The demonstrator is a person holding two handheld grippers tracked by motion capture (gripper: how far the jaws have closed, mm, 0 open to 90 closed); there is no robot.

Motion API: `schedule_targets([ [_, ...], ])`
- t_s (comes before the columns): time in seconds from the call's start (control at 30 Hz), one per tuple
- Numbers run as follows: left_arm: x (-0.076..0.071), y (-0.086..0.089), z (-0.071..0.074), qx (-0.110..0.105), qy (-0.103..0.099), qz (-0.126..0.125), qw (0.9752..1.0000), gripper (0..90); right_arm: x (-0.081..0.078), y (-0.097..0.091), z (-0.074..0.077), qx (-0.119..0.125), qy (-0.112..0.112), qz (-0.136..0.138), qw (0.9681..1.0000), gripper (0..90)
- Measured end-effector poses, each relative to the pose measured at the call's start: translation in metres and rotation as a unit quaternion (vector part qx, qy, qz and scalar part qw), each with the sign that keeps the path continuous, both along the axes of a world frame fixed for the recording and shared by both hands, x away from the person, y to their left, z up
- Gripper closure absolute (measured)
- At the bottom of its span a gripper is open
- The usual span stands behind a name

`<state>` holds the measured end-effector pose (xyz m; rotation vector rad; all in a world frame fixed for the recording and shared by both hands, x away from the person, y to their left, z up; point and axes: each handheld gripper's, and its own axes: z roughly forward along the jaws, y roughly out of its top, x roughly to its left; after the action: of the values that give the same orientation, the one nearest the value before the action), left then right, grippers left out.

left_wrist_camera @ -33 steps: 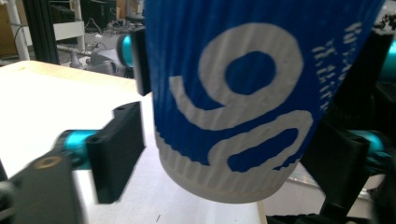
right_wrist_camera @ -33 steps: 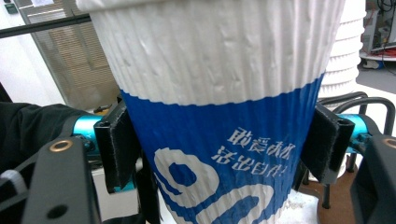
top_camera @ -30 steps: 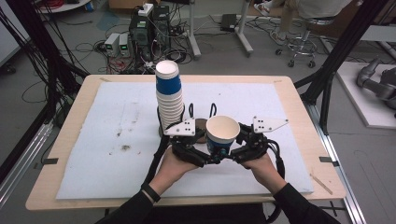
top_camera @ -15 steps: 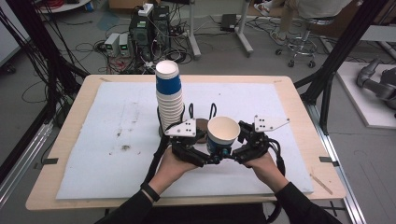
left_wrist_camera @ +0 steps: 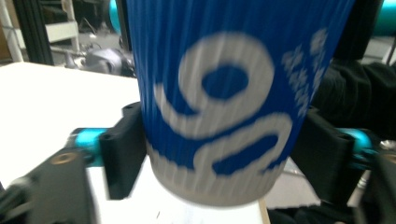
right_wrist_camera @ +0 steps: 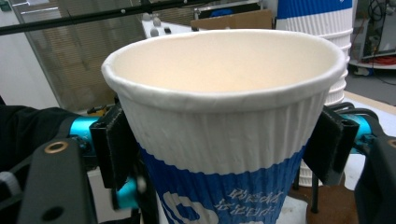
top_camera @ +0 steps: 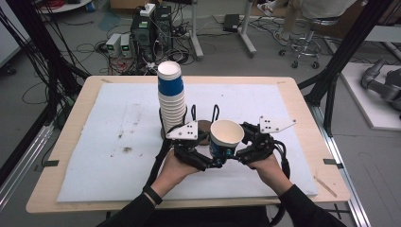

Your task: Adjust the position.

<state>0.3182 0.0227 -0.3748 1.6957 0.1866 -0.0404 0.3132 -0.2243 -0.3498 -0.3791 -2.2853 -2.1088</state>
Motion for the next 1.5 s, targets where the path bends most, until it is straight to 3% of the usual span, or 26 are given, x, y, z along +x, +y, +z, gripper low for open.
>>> schedule_targets([
  [0.23, -0.0007, 0.0017, 0.0028, -0.017, 0.001, -0.003, 0.9998, 20.6, -0.0009, 0.0048, -0.0032, -0.006, 0.002, 0.004, 1.0000, 23.6],
  [0.63, -0.0004, 0.0010, 0.0017, -0.004, -0.001, -0.008, 1.0000, 26.1, -0.0017, 0.0078, -0.0049, -0.016, 0.011, 0.008, 0.9998, 20.6],
  [0.9, -0.0009, -0.0003, 0.0007, 0.007, -0.011, -0.010, 0.9999, 26.2, -0.0011, 0.0073, -0.0019, 0.001, 0.016, 0.013, 0.9998, 17.9],
  [1.13, -0.0009, -0.0002, 0.0006, 0.005, -0.012, -0.009, 0.9999, 26.3, -0.0012, 0.0065, -0.0013, -0.001, 0.014, 0.010, 0.9998, 20.0],
  [1.33, -0.0004, 0.0021, 0.0019, -0.003, -0.005, 0.002, 1.0000, 18.9, -0.0013, 0.0052, -0.0007, -0.006, 0.007, 0.001, 1.0000, 20.5],
  [1.5, 0.0005, 0.0064, 0.0030, 0.002, -0.006, 0.010, 0.9999, 15.8, 0.0001, 0.0009, 0.0002, -0.005, 0.005, -0.006, 1.0000, 20.6],
])
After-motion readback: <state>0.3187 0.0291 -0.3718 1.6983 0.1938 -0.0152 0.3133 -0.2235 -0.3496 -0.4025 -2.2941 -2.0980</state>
